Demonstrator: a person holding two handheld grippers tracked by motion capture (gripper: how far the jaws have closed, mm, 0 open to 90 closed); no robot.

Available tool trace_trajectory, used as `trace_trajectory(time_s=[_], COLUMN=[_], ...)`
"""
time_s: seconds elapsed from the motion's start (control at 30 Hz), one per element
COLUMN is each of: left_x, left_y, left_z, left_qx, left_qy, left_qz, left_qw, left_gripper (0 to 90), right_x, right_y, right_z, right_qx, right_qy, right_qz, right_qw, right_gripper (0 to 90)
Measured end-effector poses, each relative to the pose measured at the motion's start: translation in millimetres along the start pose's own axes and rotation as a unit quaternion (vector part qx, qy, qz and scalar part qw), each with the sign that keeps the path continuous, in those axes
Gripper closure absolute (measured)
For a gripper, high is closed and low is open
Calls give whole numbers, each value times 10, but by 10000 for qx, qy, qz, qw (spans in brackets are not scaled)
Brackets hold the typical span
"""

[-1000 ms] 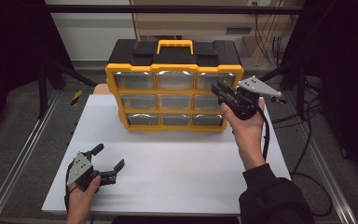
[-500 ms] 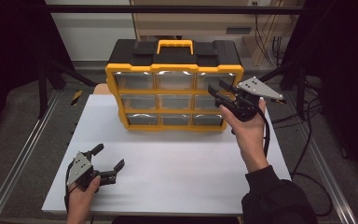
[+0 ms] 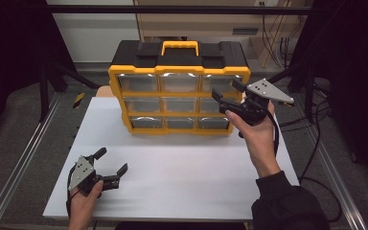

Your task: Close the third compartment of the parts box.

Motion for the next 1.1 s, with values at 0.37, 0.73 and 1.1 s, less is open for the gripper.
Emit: trace_trajectory(time_s=[0.37,0.73,1.1], left_x=[0,3,8], left_y=[-2,-14,-22], left_z=[-1,-4,-1], left_qx=[11,31,20], left_qy=[4,14,16], left_qz=[2,17,34], left_qw=[10000,10000,10000], left_gripper=[9,9,9], right_x=[26,61,128], right_y=[-1,41,142], right_z=[12,50,69], right_qx=[117,192,193], right_qy=[76,55,11], right_qz=[93,98,-4], right_qw=[9999,9998,9998], right_gripper=[104,94,92])
Point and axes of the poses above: each handheld gripper's, and its own axes: x roughly backward along the jaws, z roughly out of its top, y roughly to its right, the point moved 1 cm from there along -x, roughly forward along the jaws, and after that the axes turned 3 degrees about z, right-handed, at the moved point
